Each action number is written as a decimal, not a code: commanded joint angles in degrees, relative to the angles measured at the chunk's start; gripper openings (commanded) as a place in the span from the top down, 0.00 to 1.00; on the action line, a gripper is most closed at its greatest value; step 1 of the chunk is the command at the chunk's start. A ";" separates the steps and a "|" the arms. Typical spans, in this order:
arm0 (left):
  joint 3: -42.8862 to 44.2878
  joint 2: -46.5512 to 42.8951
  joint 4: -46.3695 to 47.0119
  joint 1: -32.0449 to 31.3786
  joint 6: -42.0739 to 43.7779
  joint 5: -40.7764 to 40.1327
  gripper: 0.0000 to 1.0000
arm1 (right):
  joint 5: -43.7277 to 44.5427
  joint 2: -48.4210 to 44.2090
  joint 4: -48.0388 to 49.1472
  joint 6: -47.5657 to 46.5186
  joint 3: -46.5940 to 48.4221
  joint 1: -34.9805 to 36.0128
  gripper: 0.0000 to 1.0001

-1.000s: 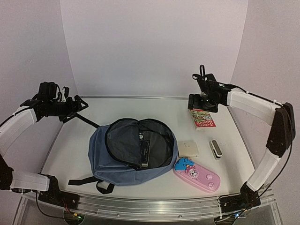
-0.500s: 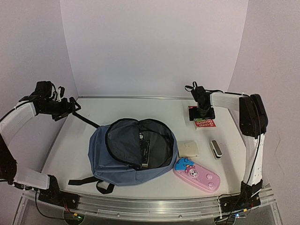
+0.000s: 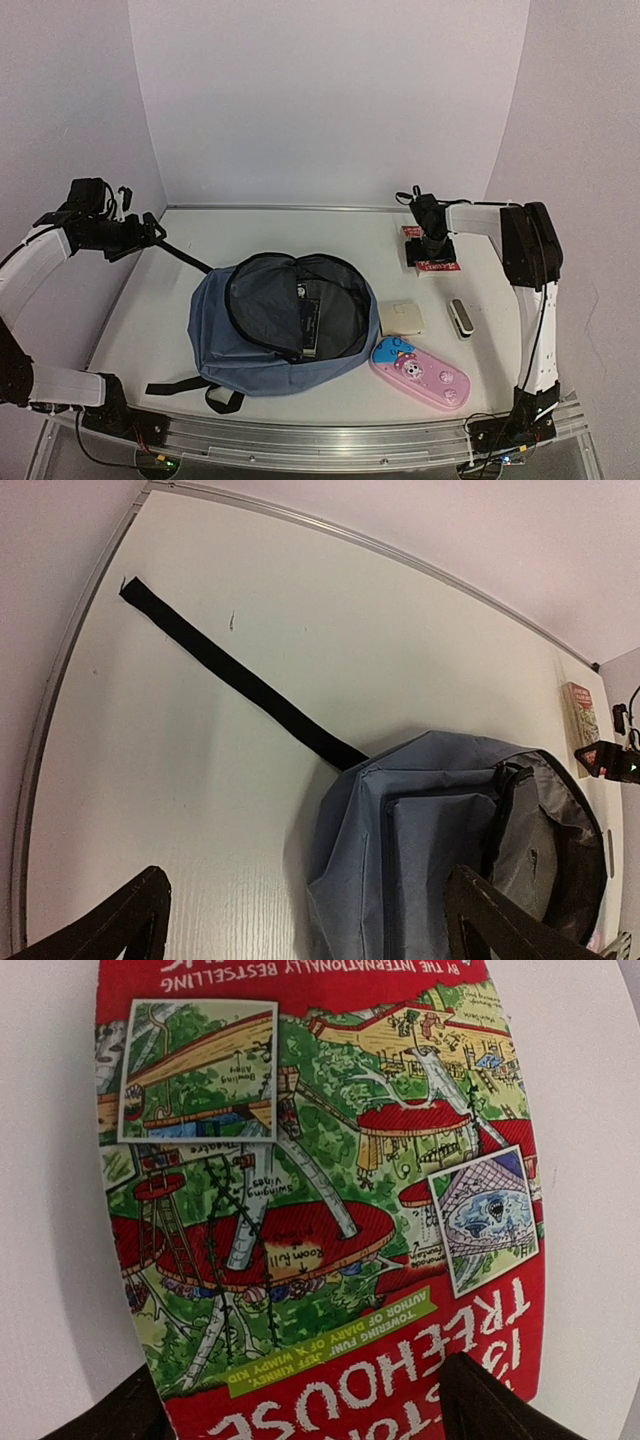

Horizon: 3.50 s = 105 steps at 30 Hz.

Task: Pack the student bag
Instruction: Pick up the book from the center of the board.

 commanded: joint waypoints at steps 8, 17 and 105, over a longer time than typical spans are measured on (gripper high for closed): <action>-2.05 -2.50 1.54 0.08 0.41 1.01 0.06 | -7.18 0.45 2.61 1.14 -3.81 0.15 0.69; -3.67 -2.26 3.60 -1.10 -2.96 11.82 0.22 | -18.14 -7.03 7.96 5.30 -9.40 0.17 1.00; 24.80 45.06 35.13 -50.52 -37.59 6.68 0.52 | 0.81 -35.10 14.25 17.74 -23.64 39.85 1.00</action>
